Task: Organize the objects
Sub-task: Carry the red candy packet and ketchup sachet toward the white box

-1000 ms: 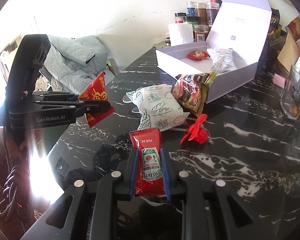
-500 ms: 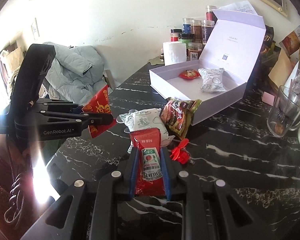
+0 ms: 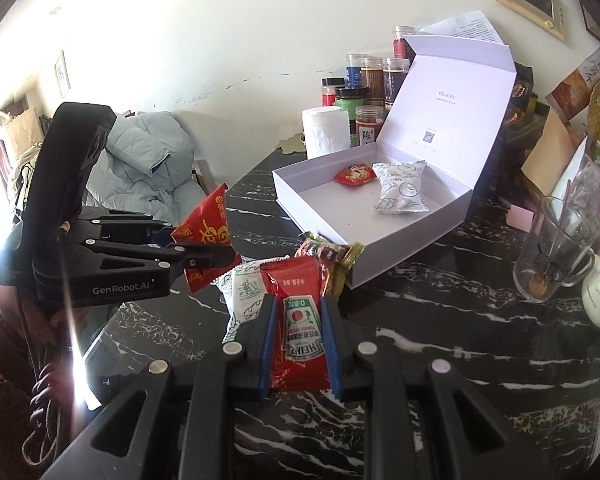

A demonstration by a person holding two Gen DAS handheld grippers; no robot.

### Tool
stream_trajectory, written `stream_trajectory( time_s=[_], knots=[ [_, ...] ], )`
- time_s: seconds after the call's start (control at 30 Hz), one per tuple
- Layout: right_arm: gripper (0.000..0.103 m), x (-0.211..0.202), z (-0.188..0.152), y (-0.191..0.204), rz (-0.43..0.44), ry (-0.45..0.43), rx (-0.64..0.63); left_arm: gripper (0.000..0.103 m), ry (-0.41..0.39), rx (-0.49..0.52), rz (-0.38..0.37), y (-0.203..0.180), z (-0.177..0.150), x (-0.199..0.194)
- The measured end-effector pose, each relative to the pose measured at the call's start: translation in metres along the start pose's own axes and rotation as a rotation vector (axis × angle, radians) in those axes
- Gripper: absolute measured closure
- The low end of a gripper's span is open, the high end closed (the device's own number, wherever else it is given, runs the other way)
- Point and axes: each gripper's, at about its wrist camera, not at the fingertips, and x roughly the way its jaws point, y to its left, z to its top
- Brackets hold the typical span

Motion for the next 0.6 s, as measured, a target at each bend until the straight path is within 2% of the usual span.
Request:
stream_trajectory(
  time_s=[0.6],
  knots=[
    [0.082, 0.023, 0.051, -0.046, -0.009, -0.052, 0.015, 0.082, -0.018, 0.03, -0.001, 0.0, 0.067, 0.037]
  ],
)
